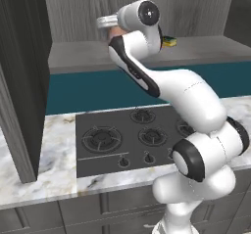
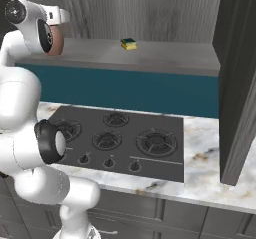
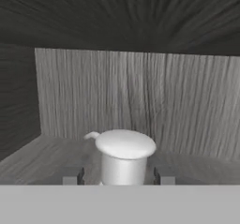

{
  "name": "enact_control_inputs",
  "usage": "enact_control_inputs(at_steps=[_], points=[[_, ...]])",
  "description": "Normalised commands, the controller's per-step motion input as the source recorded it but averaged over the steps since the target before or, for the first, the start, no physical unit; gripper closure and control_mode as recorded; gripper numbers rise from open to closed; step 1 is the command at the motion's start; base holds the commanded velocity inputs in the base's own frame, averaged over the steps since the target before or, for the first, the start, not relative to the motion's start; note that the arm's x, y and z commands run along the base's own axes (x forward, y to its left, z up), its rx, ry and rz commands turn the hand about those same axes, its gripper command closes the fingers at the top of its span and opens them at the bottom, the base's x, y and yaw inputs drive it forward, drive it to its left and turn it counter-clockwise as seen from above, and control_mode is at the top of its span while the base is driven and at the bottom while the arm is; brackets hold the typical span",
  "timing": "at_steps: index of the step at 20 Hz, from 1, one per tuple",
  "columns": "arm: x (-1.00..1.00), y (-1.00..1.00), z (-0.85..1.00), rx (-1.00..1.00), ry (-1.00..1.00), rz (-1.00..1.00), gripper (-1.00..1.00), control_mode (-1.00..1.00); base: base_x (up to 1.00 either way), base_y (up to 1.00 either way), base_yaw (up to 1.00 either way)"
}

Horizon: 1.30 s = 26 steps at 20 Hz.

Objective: Locate and retrieve the soap dispenser and sponge from the cabinet. Place them next to the sink.

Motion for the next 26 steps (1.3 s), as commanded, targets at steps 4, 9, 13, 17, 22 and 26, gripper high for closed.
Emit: enact_control_inputs(at_steps=[4,9,13,17,22,26], points=[[-0.86,-0.02,0.0,0.07,-0.23,-0.05,1.0,-1.0,0.0,0.0,0.0],[-0.86,-0.14,0.1,0.11,-0.12,-0.06,1.0,-1.0,0.0,0.0,0.0],[-0.66,-0.21,0.36,0.03,0.0,-0.02,1.0,-1.0,0.0,0.0,0.0],[-0.81,-0.14,0.41,0.0,0.01,0.0,1.0,-1.0,0.0,0.0,0.0],[-0.87,-0.11,0.12,0.0,0.08,0.0,1.0,-1.0,0.0,0.0,0.0],[-0.78,-0.25,-0.17,0.0,0.01,-0.01,1.0,-1.0,0.0,0.0,0.0]])
